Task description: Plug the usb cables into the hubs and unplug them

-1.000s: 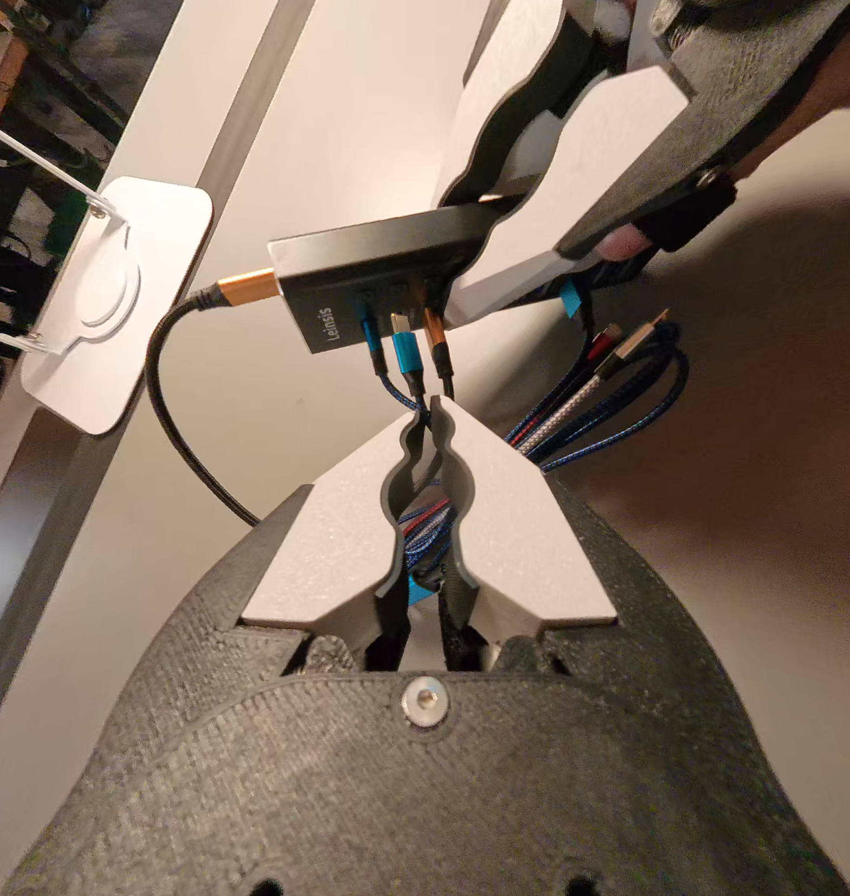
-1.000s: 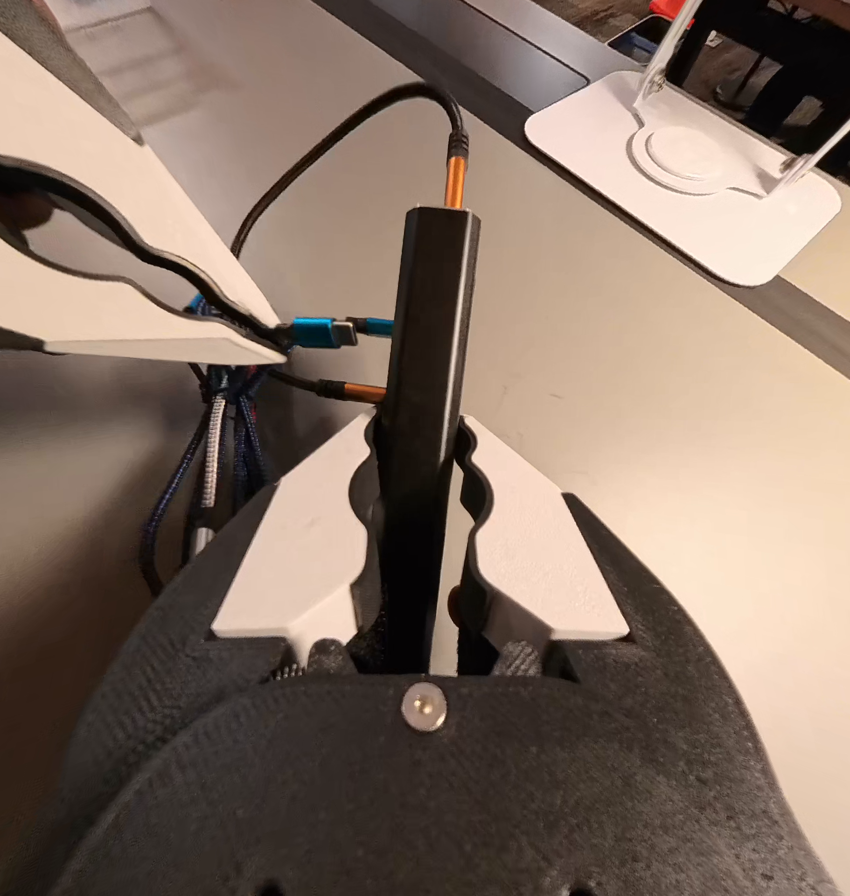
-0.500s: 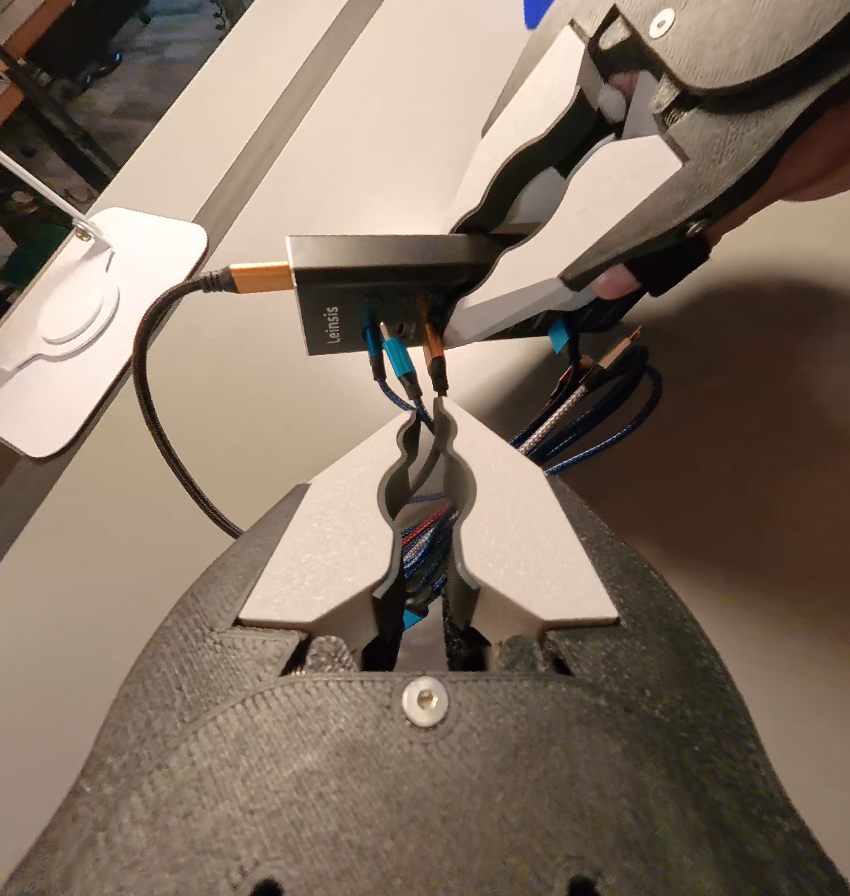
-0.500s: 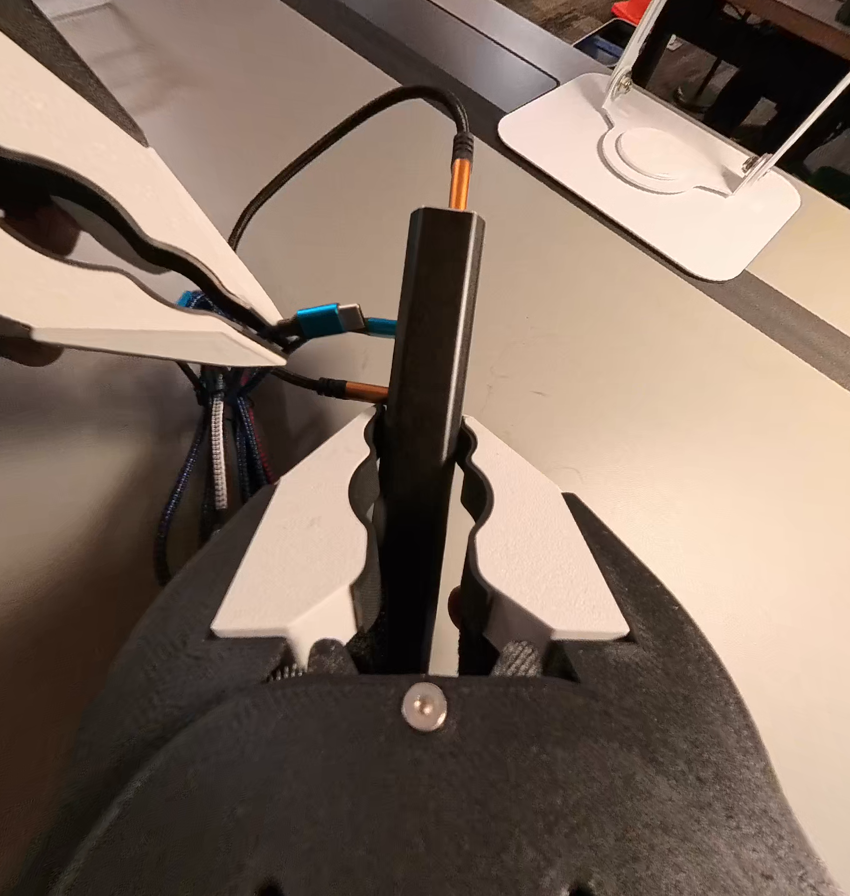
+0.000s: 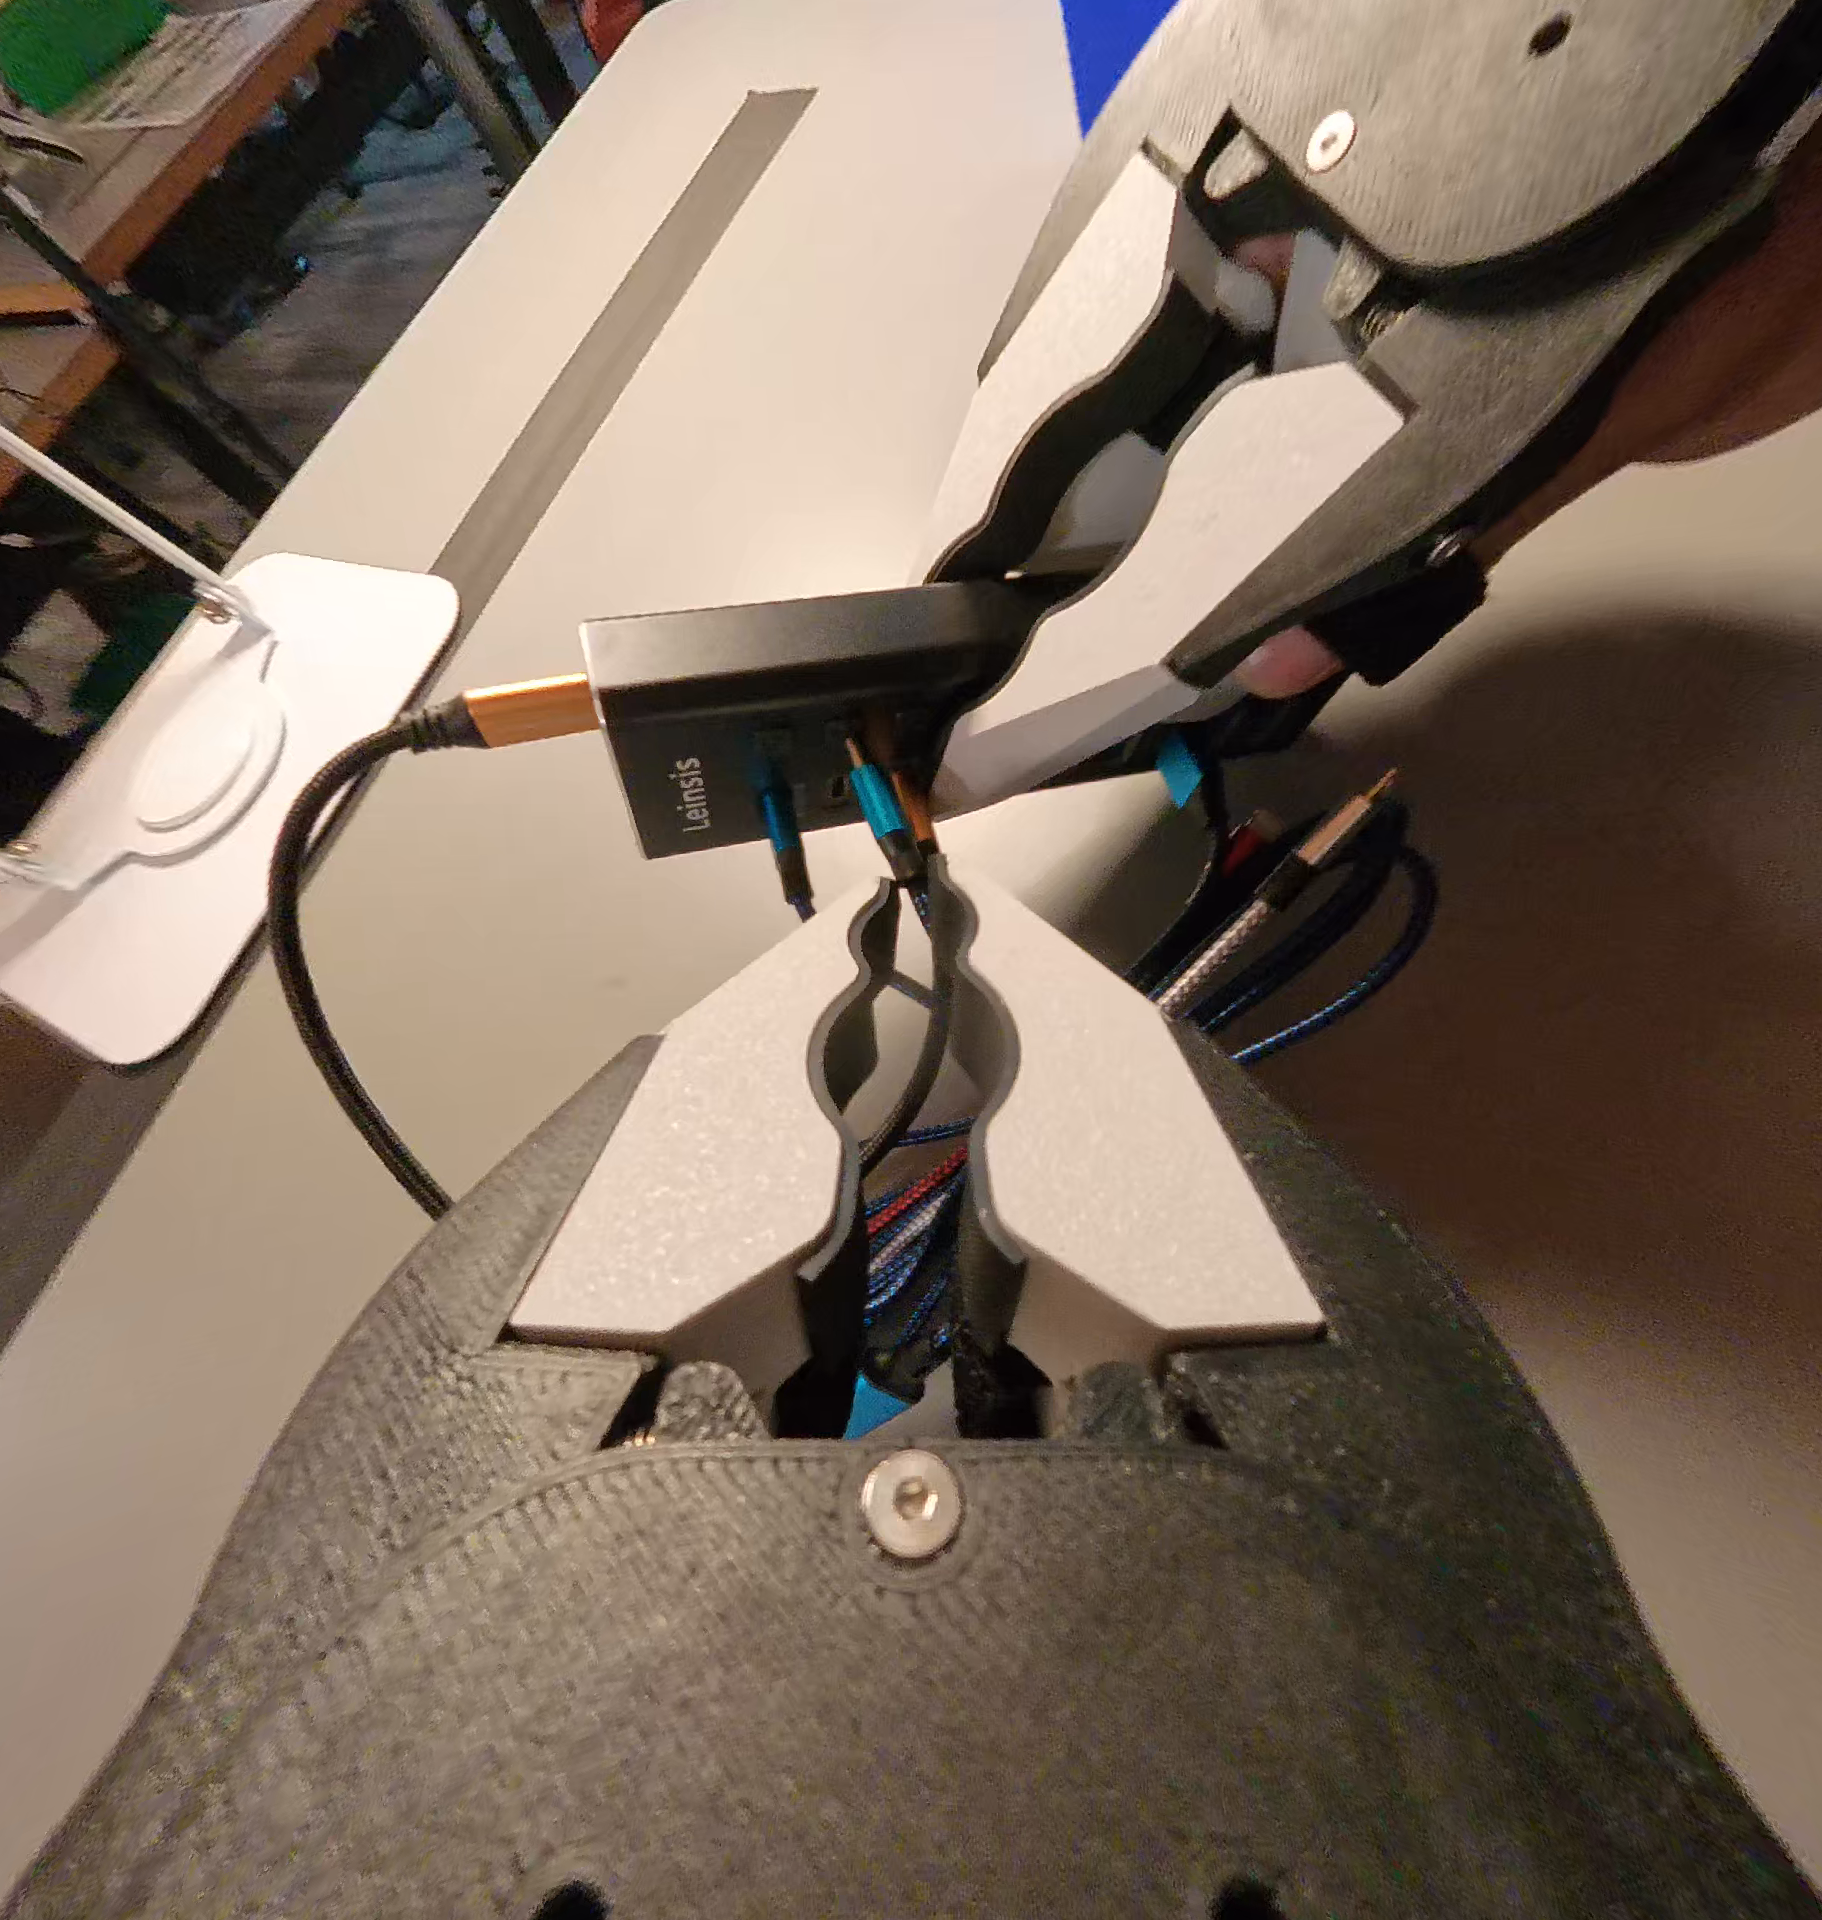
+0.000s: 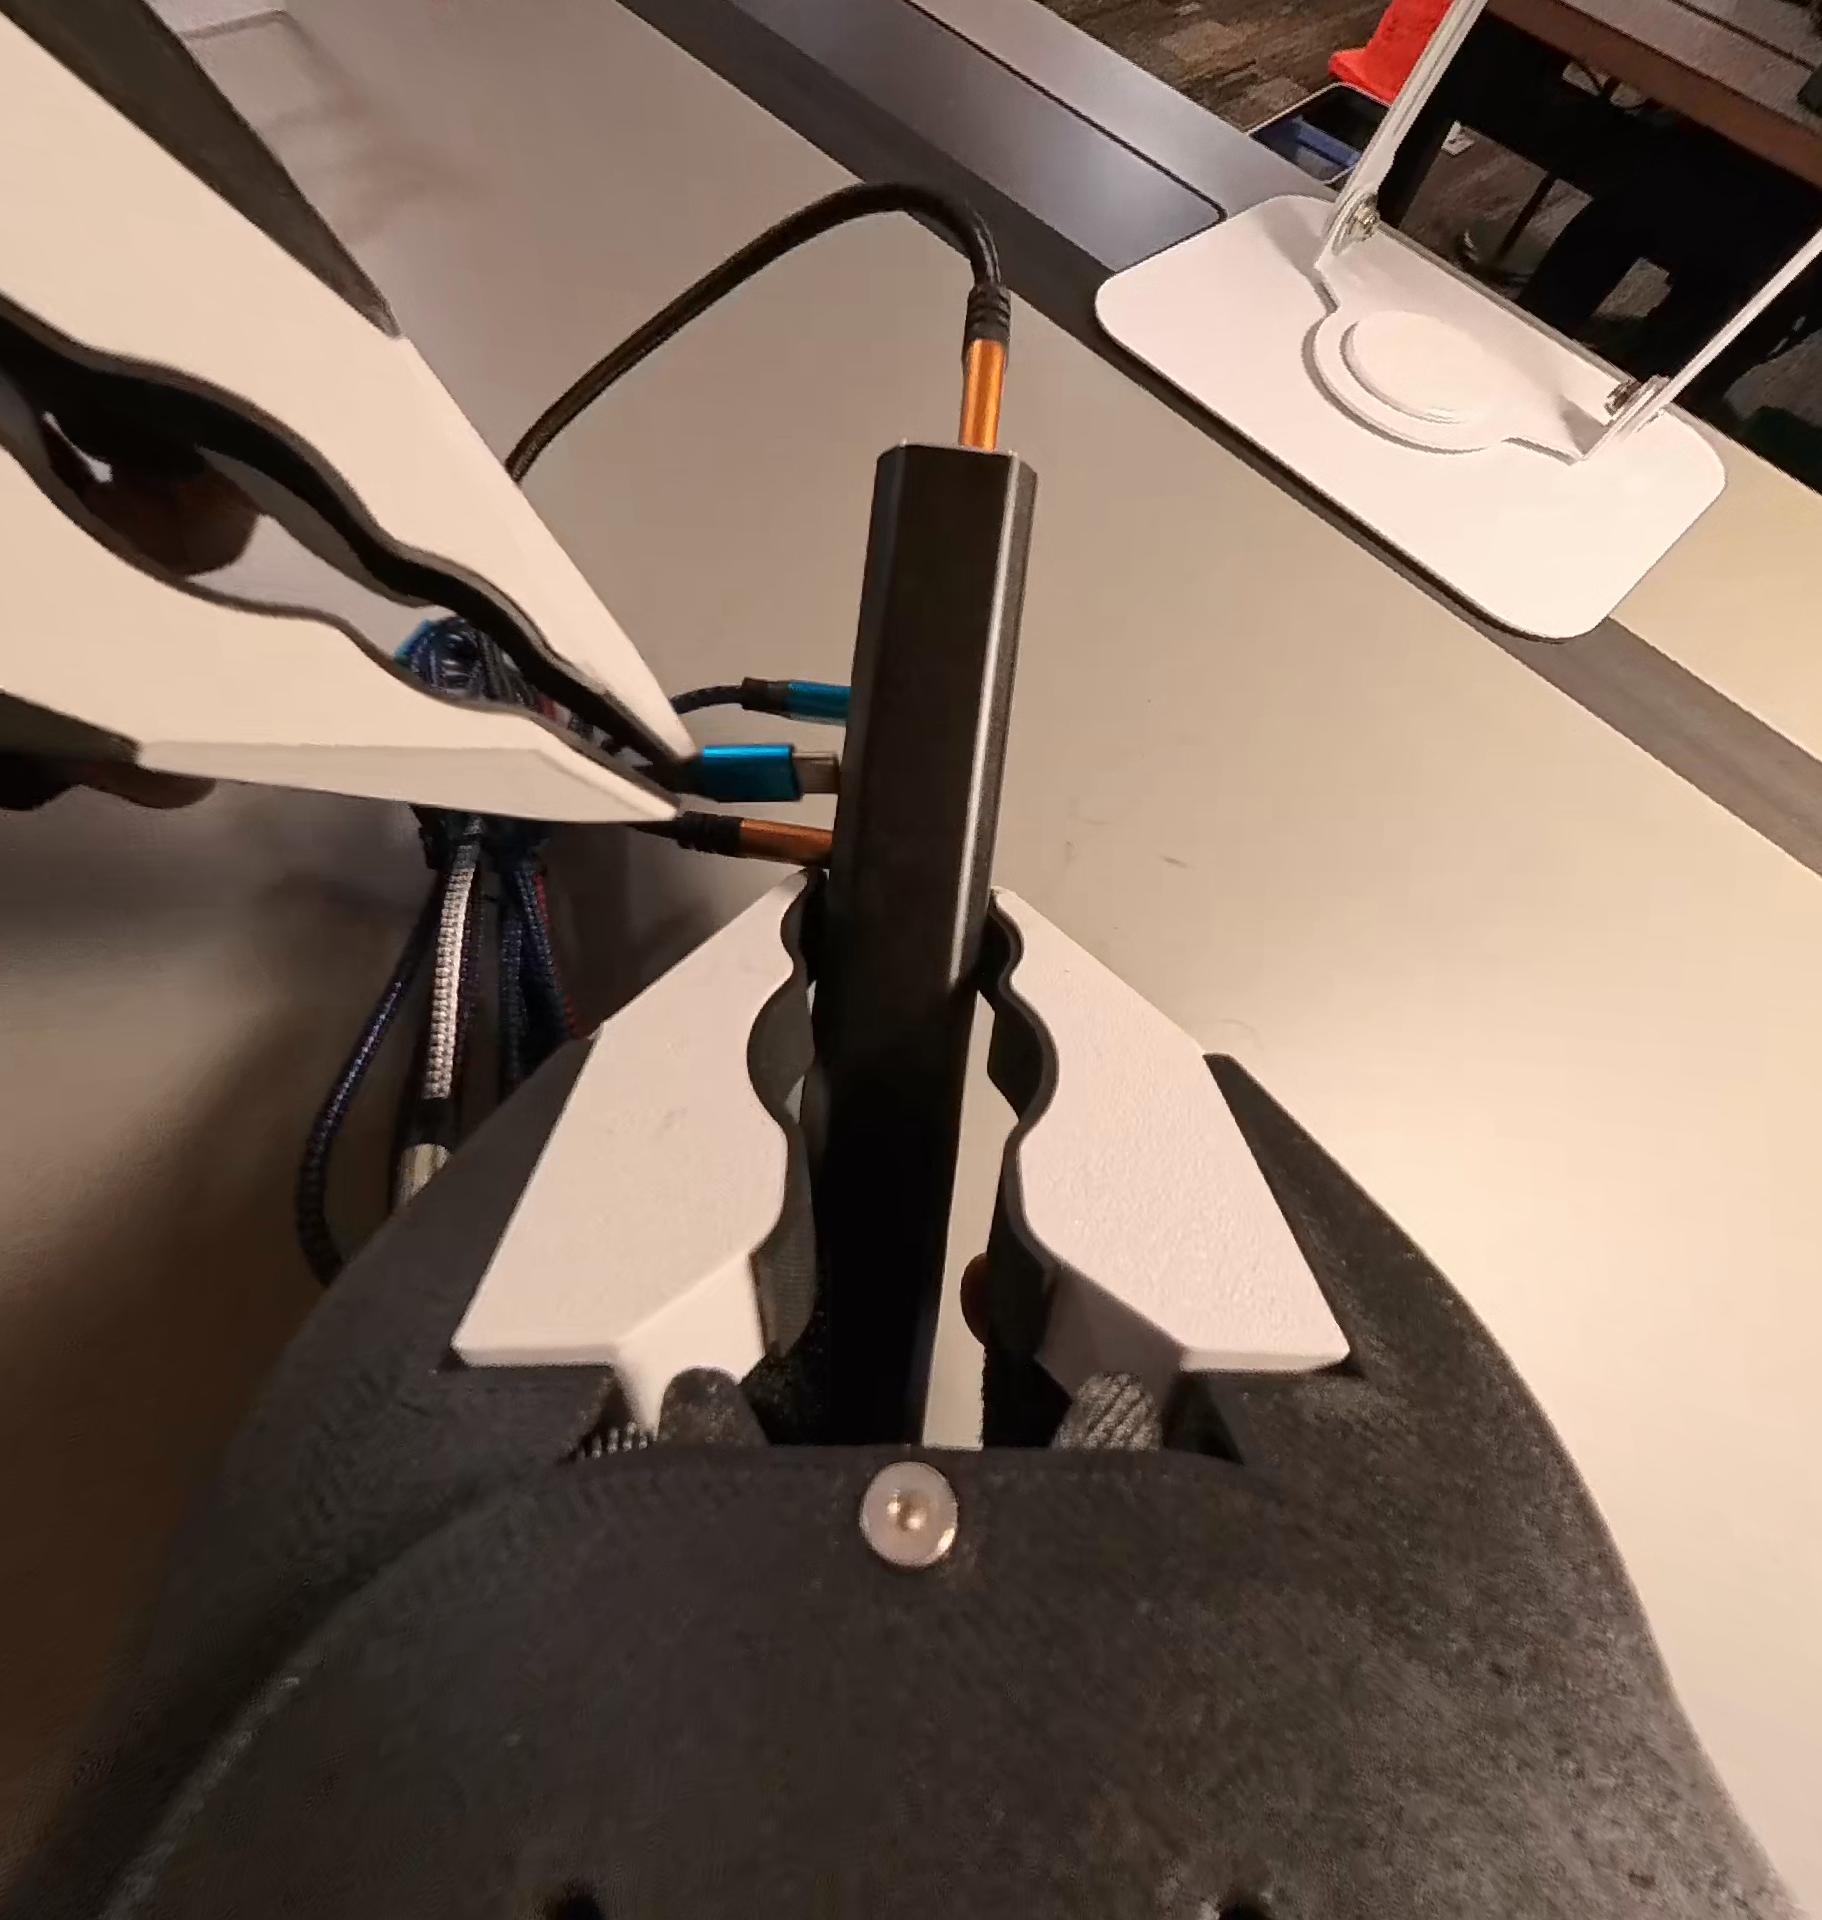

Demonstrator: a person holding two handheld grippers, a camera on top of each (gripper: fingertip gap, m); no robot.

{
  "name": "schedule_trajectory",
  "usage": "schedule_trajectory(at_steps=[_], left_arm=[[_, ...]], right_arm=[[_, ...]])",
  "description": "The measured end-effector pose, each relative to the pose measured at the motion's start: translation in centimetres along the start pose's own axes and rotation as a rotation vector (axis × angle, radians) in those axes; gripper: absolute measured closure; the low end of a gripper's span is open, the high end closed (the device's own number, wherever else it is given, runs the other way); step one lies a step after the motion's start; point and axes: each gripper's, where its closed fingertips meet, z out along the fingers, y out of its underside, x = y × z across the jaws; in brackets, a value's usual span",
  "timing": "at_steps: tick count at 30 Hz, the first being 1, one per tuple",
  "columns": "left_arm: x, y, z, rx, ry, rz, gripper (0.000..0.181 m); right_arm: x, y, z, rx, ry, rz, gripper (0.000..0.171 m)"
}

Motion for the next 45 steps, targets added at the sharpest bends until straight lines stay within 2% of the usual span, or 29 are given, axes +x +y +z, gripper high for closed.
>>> schedule_trajectory(at_steps=[1,5,9,13,17,23,28,31,38,45], left_arm=[[-0.1,0.2,0.1,-0.019,-0.021,0.023,0.173],[-0.7,1.2,0.1,-0.163,-0.118,0.149,0.173],[-0.8,1.6,0.1,-0.304,-0.214,0.361,0.176],[-0.6,1.8,0.1,-0.364,-0.237,0.507,0.177],[-0.8,1.3,0.1,-0.271,-0.205,0.392,0.175],[-0.3,1.2,0.1,-0.138,-0.051,-0.012,0.173],[-0.2,1.0,0.3,-0.084,0.015,-0.21,0.172],[-0.3,1.0,0.5,-0.086,-0.013,-0.221,0.172],[-0.7,1.0,0.8,-0.137,-0.165,-0.105,0.172],[-0.8,0.8,1.0,-0.127,-0.2,-0.151,0.168]], right_arm=[[0.0,0.0,0.0,0.0,0.0,-0.002,0.143],[-0.3,0.0,0.1,-0.006,-0.002,-0.018,0.143],[-0.4,0.0,0.2,-0.016,0.02,-0.043,0.143],[-0.5,0.0,0.1,-0.016,0.017,-0.052,0.143],[-0.3,0.0,0.1,-0.012,0.02,-0.04,0.143],[-0.3,0.0,0.1,-0.009,0.018,-0.042,0.143],[-0.2,0.0,0.1,-0.01,0.028,-0.041,0.143],[-0.1,0.0,0.1,-0.011,0.037,-0.038,0.143],[0.2,0.0,0.1,-0.011,0.052,-0.033,0.143],[0.5,-0.1,0.0,-0.006,0.07,-0.032,0.143]])
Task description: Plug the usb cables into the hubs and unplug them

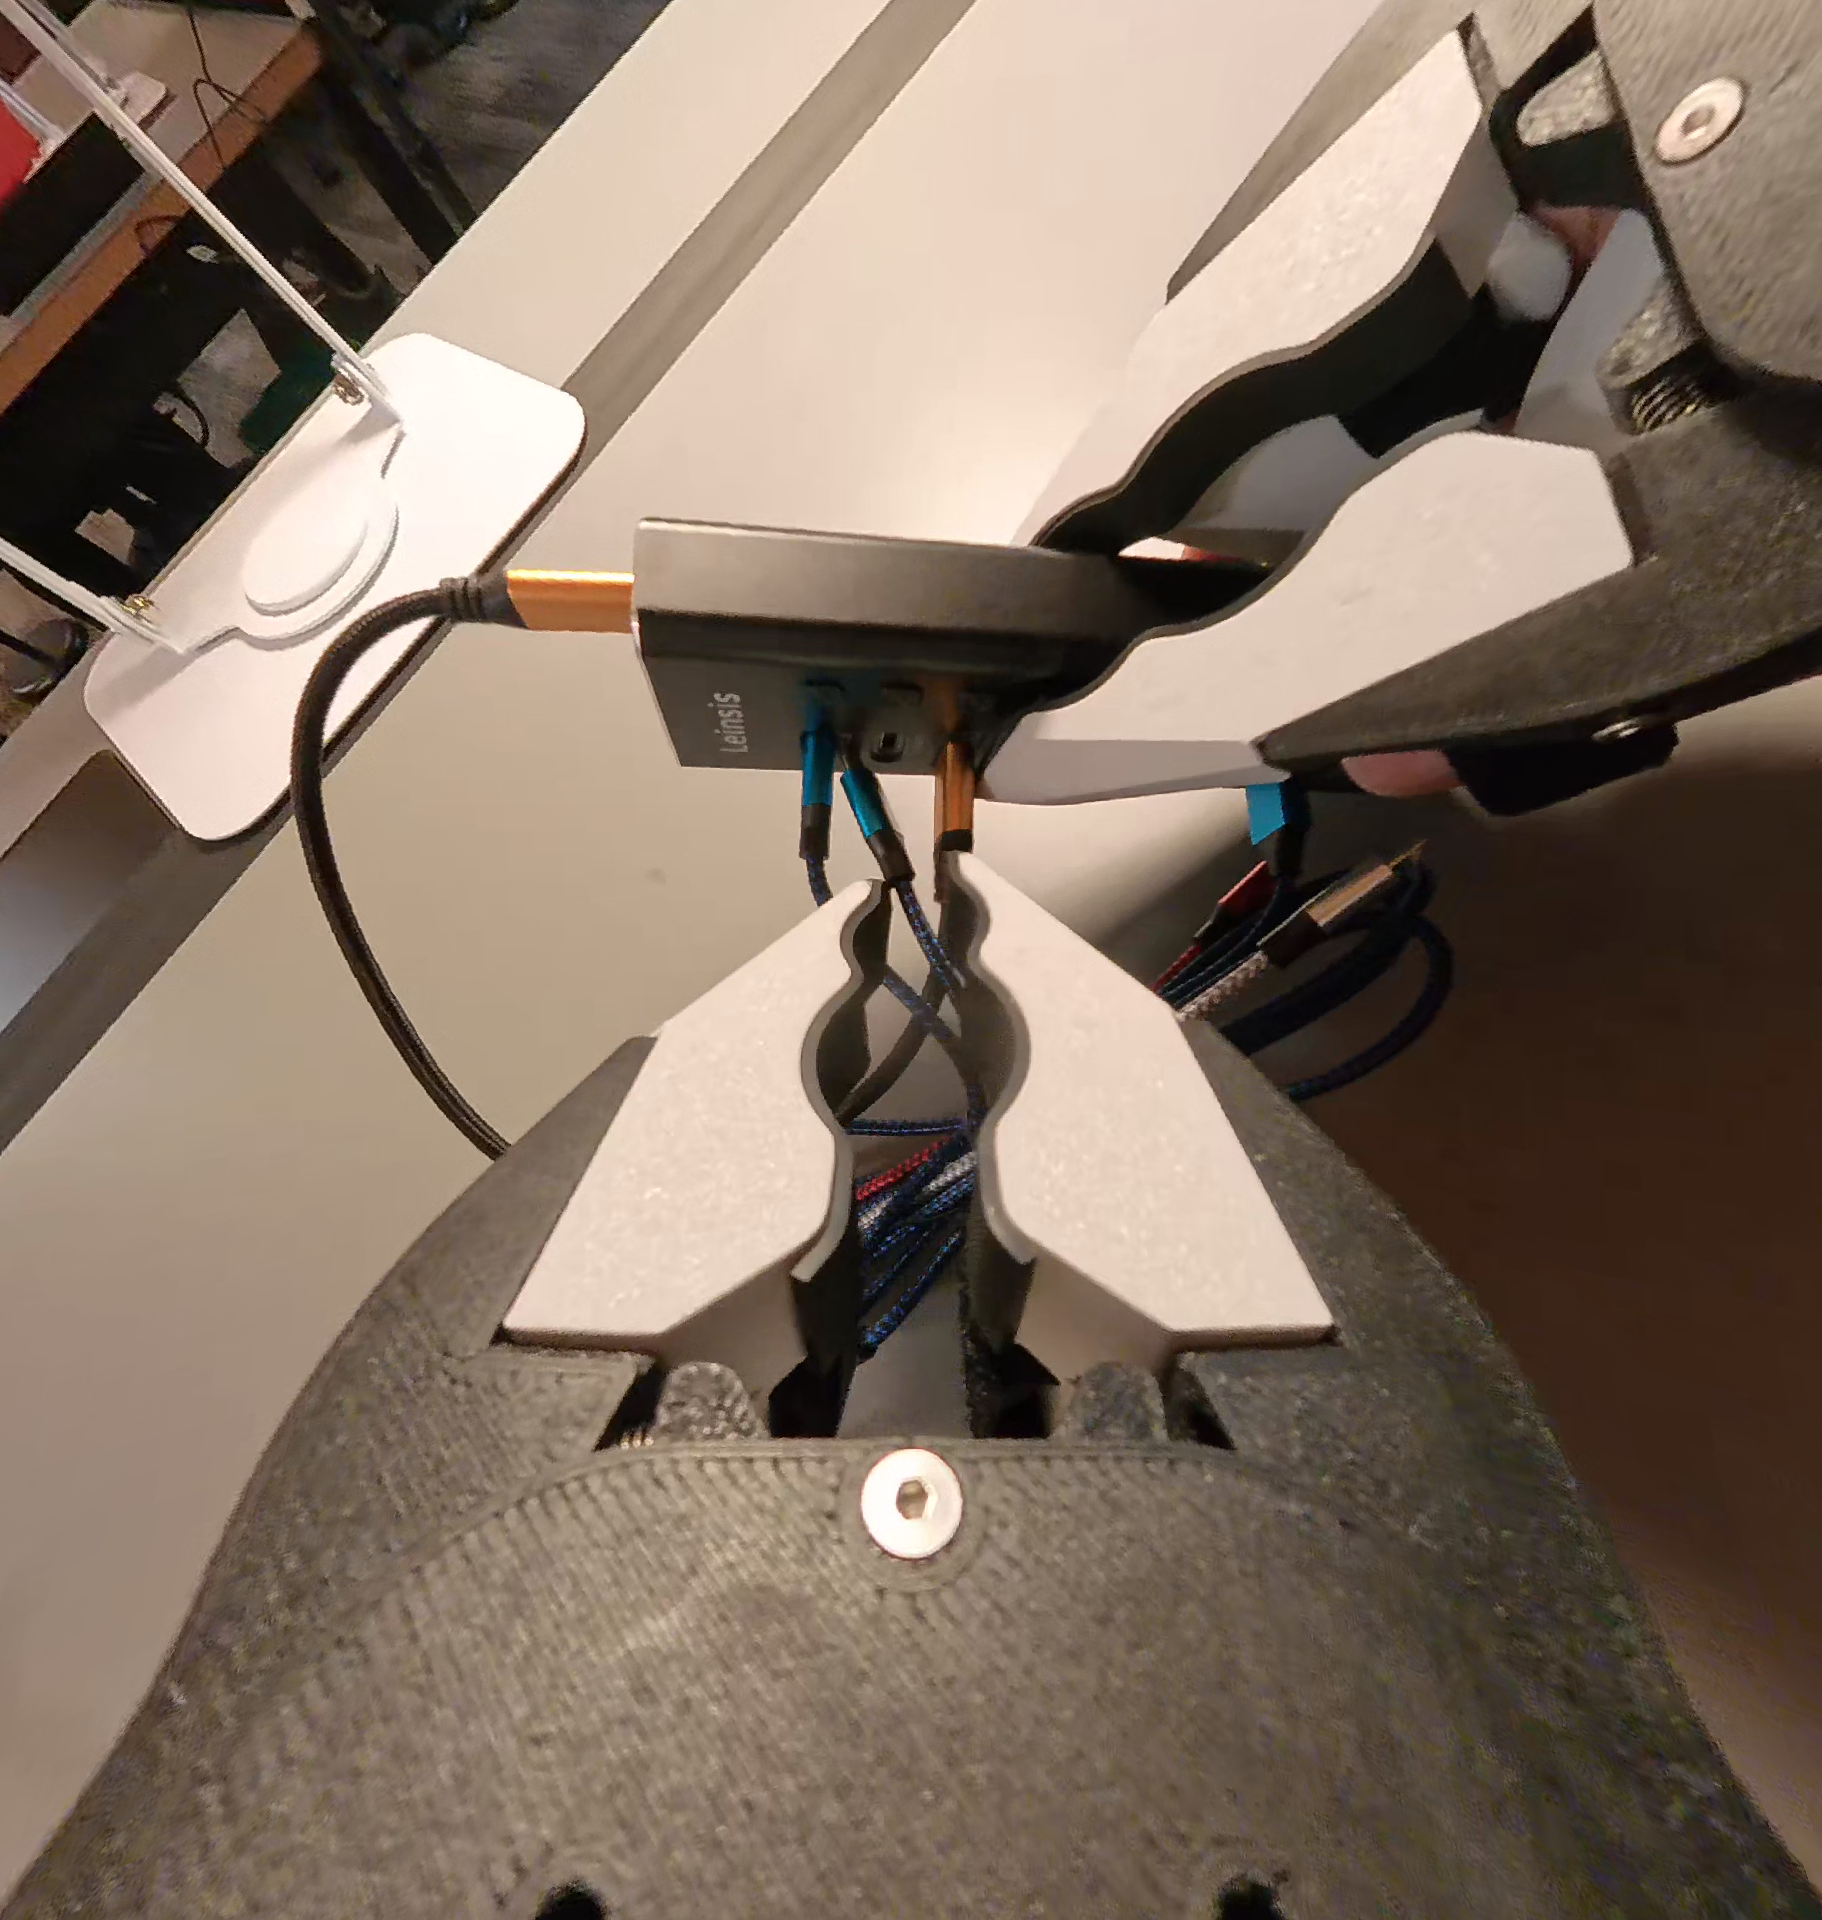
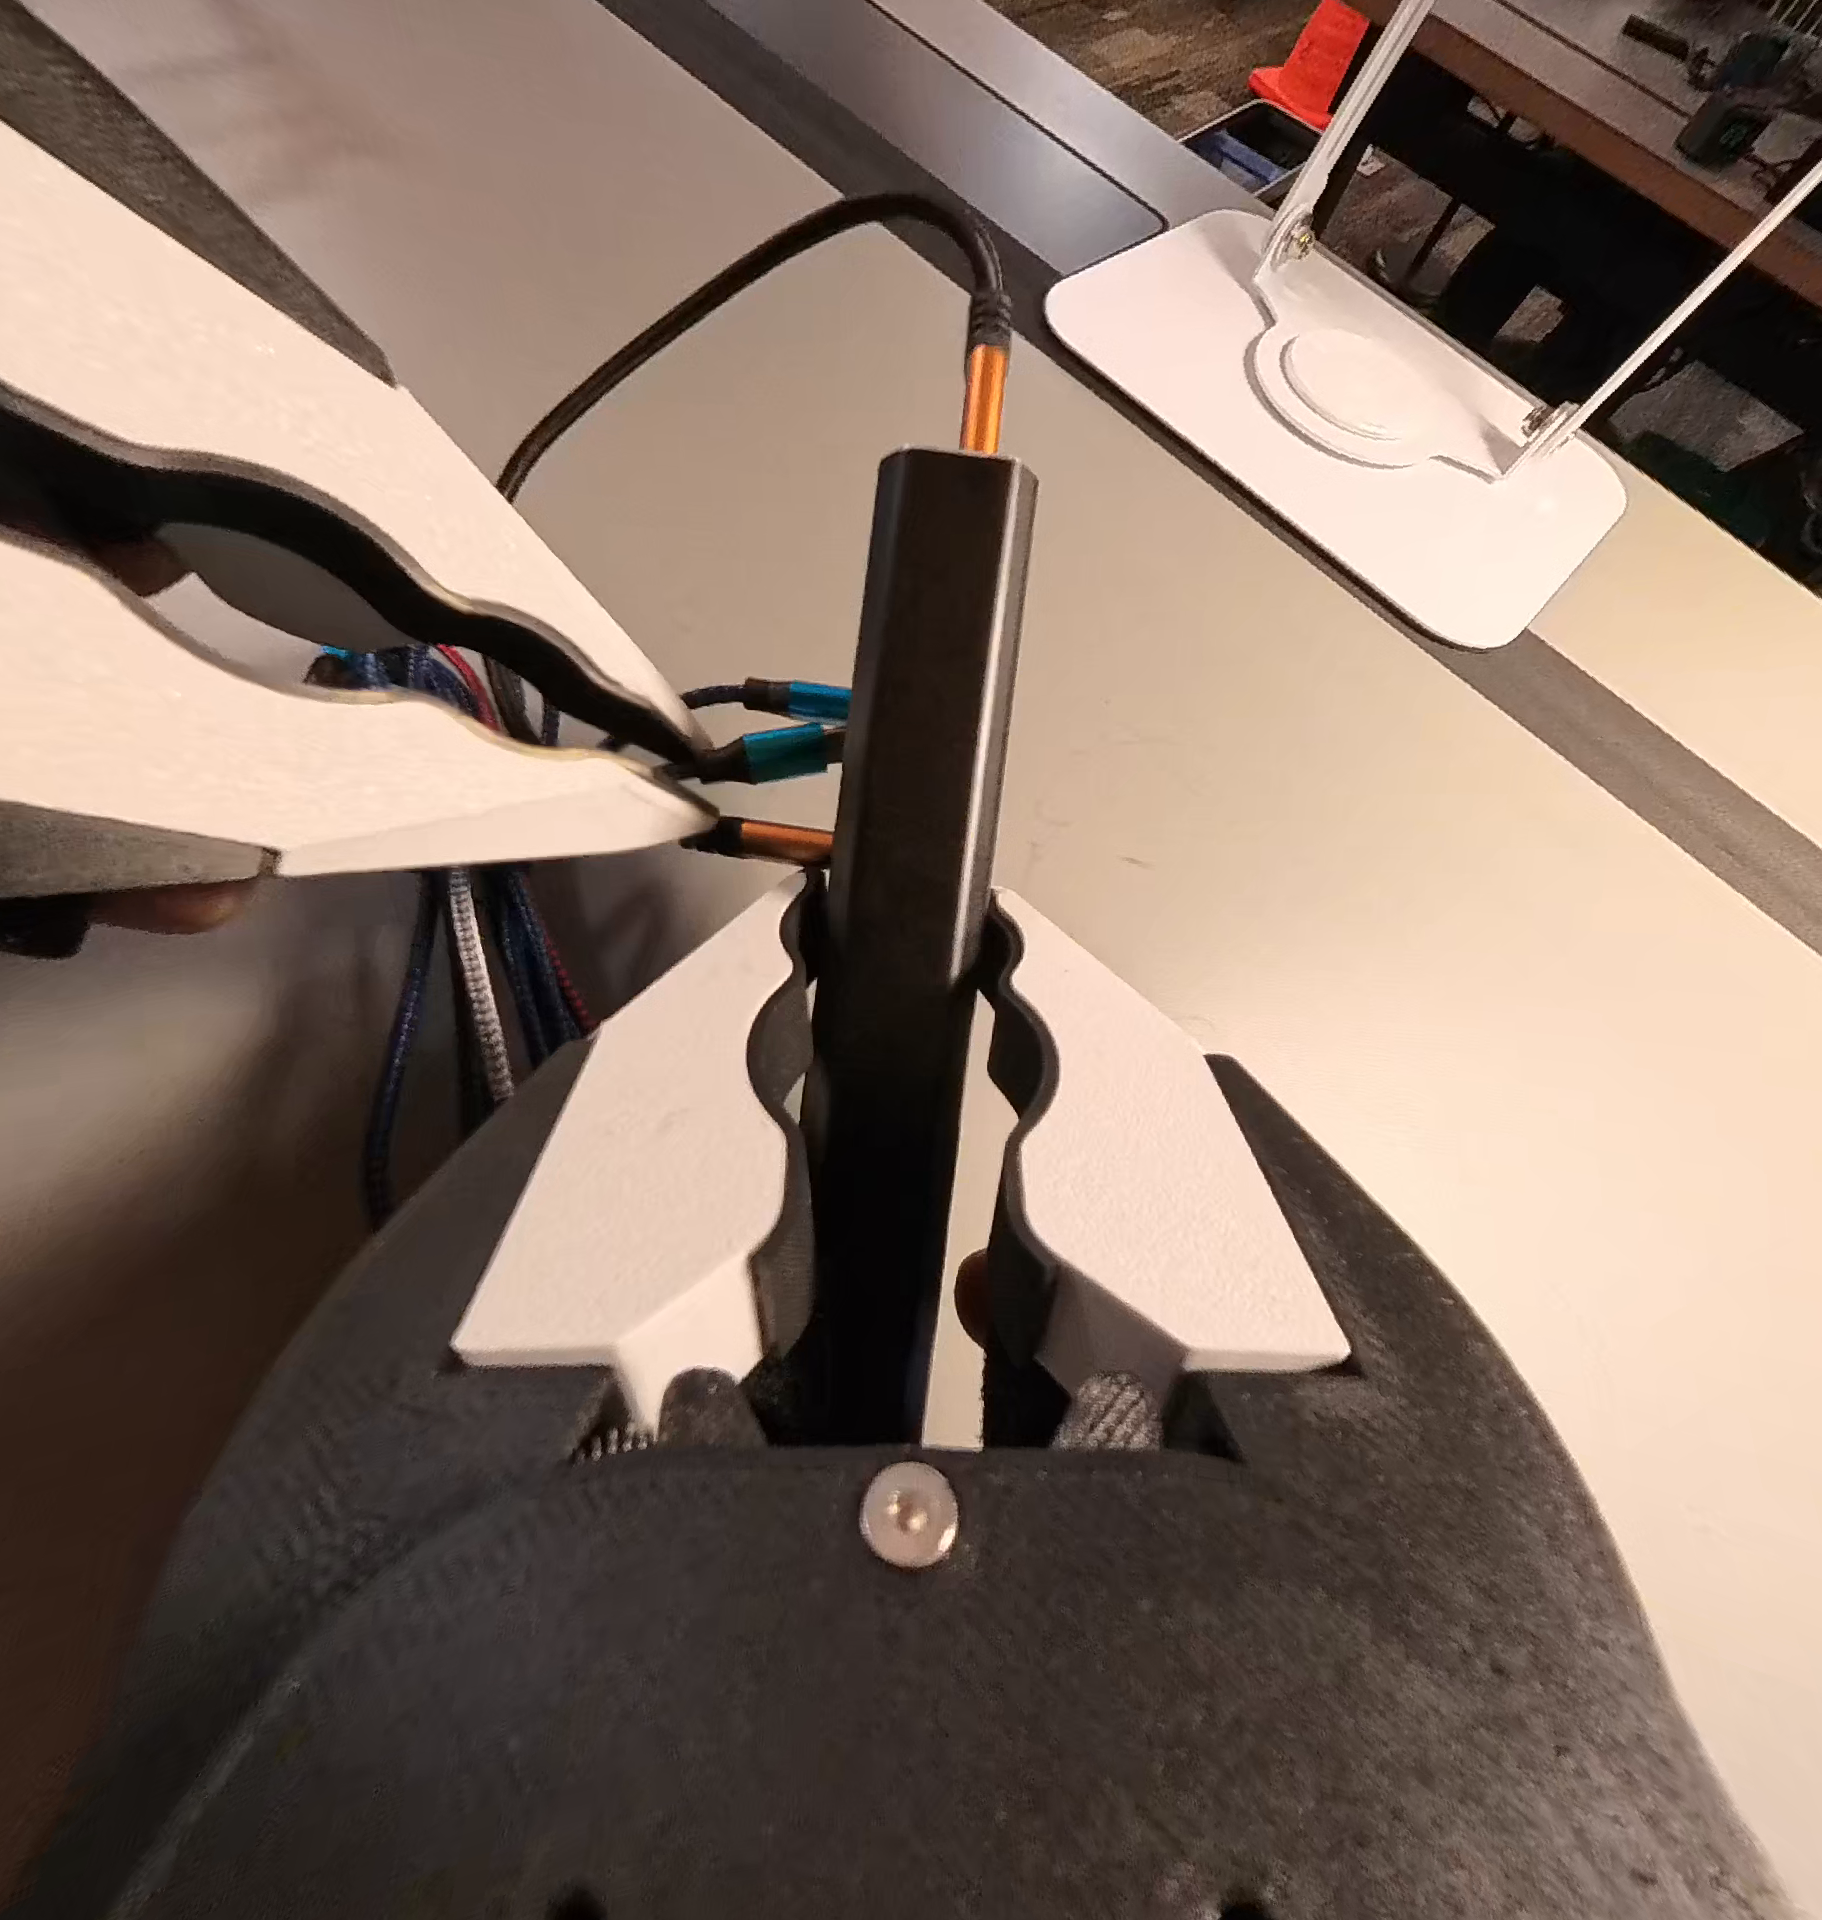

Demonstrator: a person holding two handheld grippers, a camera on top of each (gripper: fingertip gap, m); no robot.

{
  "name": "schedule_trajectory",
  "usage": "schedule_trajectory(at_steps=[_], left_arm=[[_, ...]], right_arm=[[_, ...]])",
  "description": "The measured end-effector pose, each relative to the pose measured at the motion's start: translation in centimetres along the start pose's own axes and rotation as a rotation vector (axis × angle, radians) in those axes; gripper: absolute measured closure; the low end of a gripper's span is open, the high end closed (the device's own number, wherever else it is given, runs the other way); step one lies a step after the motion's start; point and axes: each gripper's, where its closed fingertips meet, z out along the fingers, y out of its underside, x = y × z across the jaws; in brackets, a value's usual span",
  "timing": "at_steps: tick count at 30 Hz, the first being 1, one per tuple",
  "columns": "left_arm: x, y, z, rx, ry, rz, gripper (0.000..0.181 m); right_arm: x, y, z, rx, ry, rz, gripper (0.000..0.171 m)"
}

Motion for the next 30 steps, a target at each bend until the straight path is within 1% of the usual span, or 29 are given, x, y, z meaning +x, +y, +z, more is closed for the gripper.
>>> schedule_trajectory(at_steps=[3,7,8,11,13,16,21,25,27,30], left_arm=[[0.0,-0.2,0.1,0.014,-0.004,-0.016,0.167],[-0.1,-0.4,0.4,0.055,-0.015,-0.027,0.169],[-0.1,-0.4,0.5,0.066,-0.023,-0.02,0.173],[-0.1,-0.6,0.7,0.089,-0.041,0.051,0.173],[0.0,-0.5,0.8,0.084,-0.049,0.155,0.174],[0.0,-0.5,0.7,0.055,-0.072,0.379,0.175],[0.4,-0.1,0.2,0.011,-0.041,0.605,0.176],[0.3,0.2,-0.3,-0.012,-0.087,0.866,0.176],[0.8,0.2,-0.4,-0.007,-0.076,0.944,0.178],[0.8,0.5,-0.5,-0.027,-0.072,0.987,0.178]], right_arm=[[0.2,0.0,0.0,0.002,0.006,0.004,0.143],[0.5,0.1,0.0,-0.002,0.016,0.008,0.143],[0.5,0.1,0.0,-0.004,0.017,0.008,0.143],[0.7,0.3,0.0,-0.01,0.01,0.013,0.143],[0.8,0.4,-0.1,-0.016,-0.005,0.012,0.143],[0.7,0.6,-0.2,-0.022,-0.037,0.021,0.143],[0.2,0.6,-0.2,-0.025,-0.076,0.008,0.143],[-0.2,0.7,-0.2,-0.03,-0.099,0.0,0.143],[-0.4,0.7,-0.3,-0.035,-0.116,0.0,0.143],[-0.6,0.8,-0.3,-0.041,-0.135,0.005,0.143]])
